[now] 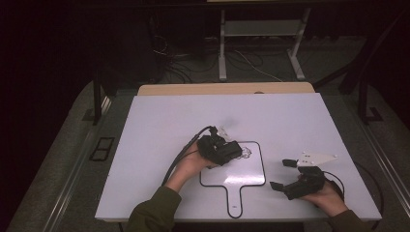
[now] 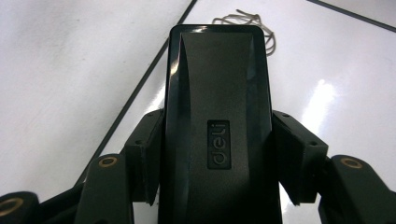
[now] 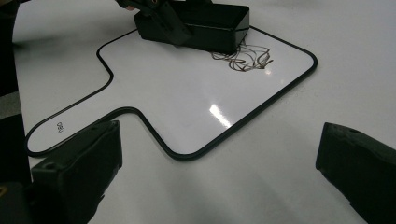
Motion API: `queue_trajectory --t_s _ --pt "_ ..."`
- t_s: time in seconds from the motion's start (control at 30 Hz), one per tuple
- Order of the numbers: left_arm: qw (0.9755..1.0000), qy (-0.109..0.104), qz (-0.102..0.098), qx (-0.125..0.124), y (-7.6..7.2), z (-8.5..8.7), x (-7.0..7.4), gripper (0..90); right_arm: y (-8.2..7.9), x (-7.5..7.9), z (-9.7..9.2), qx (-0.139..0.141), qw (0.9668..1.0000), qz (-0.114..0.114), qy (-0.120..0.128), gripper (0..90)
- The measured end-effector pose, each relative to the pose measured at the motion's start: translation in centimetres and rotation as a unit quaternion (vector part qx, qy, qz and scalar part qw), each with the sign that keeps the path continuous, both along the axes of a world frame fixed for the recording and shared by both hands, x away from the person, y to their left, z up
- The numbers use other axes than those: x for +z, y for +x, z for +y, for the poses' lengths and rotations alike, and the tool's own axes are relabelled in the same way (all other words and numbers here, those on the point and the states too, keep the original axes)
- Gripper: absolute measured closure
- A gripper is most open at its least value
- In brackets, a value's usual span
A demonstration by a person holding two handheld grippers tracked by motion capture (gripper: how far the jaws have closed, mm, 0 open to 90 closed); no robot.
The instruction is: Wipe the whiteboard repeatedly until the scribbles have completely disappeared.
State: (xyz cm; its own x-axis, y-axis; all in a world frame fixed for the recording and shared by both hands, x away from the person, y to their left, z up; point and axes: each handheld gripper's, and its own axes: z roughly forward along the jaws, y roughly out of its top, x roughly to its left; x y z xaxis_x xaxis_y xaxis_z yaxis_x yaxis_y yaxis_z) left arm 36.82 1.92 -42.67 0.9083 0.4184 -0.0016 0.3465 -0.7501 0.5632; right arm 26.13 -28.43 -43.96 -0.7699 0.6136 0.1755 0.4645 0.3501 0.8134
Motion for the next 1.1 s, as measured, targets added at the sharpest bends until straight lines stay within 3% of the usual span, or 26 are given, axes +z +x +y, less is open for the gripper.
queue_trajectory --t_s 0.23,0.8,0.93,1.1 --pt "0.9999 0.003 -0.003 0.010 0.4 0.3 0.0 39.3 0.0 0.0 -0.1 0.002 1.0000 -0.002 -0.002 0.0" --pt "0.9968 0.019 -0.018 0.075 2.2 3.5 0.2 39.3 0.0 0.0 -0.1 -0.002 1.0000 -0.001 0.000 0.0" --pt "0.9964 0.018 -0.017 0.081 2.5 3.9 0.2 39.3 0.0 0.0 -0.1 0.000 1.0000 -0.001 -0.001 0.0" --pt "0.9969 0.027 -0.026 0.069 2.1 3.3 0.2 39.3 0.0 0.0 -0.1 0.002 1.0000 -0.001 -0.002 0.0"
